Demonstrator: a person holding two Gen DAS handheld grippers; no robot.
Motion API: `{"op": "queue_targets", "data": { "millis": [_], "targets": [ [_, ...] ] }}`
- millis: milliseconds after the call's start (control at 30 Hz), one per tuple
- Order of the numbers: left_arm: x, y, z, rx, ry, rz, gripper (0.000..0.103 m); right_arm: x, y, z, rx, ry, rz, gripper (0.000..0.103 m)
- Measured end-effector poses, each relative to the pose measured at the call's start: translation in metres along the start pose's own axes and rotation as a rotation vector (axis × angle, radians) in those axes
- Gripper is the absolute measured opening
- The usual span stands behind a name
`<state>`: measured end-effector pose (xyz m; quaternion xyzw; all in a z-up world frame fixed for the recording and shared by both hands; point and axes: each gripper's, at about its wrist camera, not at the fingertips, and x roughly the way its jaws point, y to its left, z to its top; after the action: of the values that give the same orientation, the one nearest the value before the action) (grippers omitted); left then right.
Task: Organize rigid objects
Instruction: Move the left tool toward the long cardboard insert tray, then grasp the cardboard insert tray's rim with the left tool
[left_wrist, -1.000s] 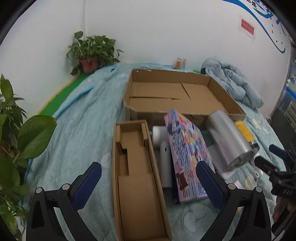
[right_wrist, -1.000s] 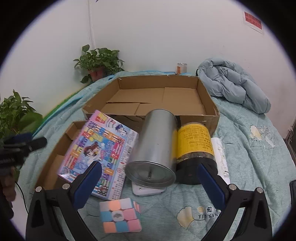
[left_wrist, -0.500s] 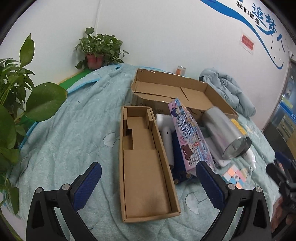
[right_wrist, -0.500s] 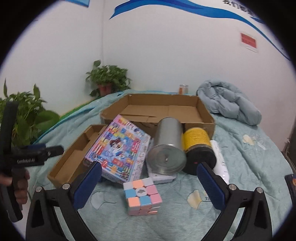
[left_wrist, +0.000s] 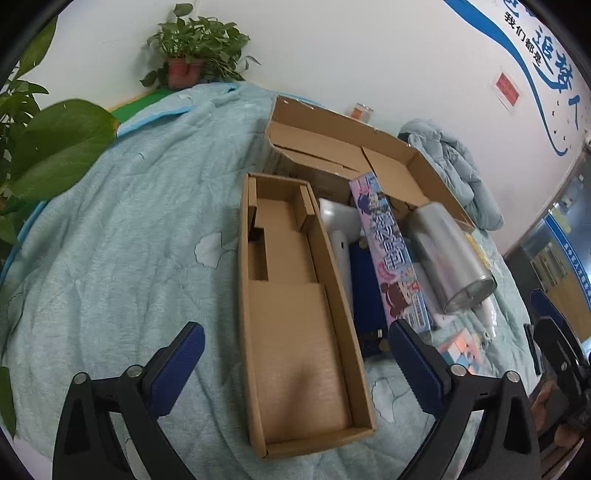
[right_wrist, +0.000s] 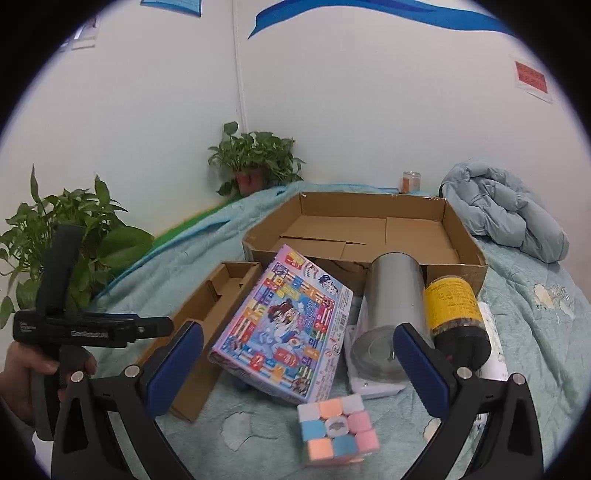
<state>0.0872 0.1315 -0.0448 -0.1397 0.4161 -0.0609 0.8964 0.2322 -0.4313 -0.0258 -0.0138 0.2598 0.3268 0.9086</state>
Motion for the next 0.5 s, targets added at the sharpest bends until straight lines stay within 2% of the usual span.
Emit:
{"op": "queue_targets", "data": {
  "millis": [100, 133, 233, 300, 333, 400, 433, 467, 500],
  "targets": [
    [0.0, -0.004, -0.006, 0.026, 0.013, 0.02, 0.092, -0.004, 0.018, -0.01, 0.006, 0.052, 0.039, 0.102],
    [0.0, -0.005, -0.009, 0.033, 0.021, 0.025, 0.088, -0.003, 0.023, -0.012, 0.019, 0.074, 0.063, 0.102],
    [0.003, -0.001, -0.021, 0.039, 0.054, 0.035, 0.07, 0.004, 0.047, -0.021, 0.033, 0.144, 0.126, 0.098],
    [0.009, 0.008, -0.029, 0.006, 0.077, 0.033, 0.056, 0.011, 0.06, -0.026, 0.041, 0.165, 0.11, 0.094],
    [0.012, 0.012, -0.032, -0.009, 0.09, 0.026, 0.041, 0.016, 0.067, -0.028, 0.063, 0.176, 0.112, 0.091],
    [0.018, 0.017, -0.034, -0.017, 0.108, -0.001, 0.038, 0.028, 0.079, -0.03, 0.073, 0.185, 0.112, 0.072],
    [0.021, 0.017, -0.035, -0.003, 0.12, -0.01, 0.033, 0.035, 0.085, -0.03, 0.058, 0.192, 0.095, 0.066],
    [0.024, 0.019, -0.034, 0.009, 0.129, -0.009, 0.03, 0.044, 0.088, -0.031, 0.05, 0.203, 0.075, 0.057],
    [0.026, 0.02, -0.035, 0.017, 0.132, -0.018, 0.03, 0.054, 0.09, -0.033, 0.06, 0.223, 0.058, 0.054]
  ]
}}
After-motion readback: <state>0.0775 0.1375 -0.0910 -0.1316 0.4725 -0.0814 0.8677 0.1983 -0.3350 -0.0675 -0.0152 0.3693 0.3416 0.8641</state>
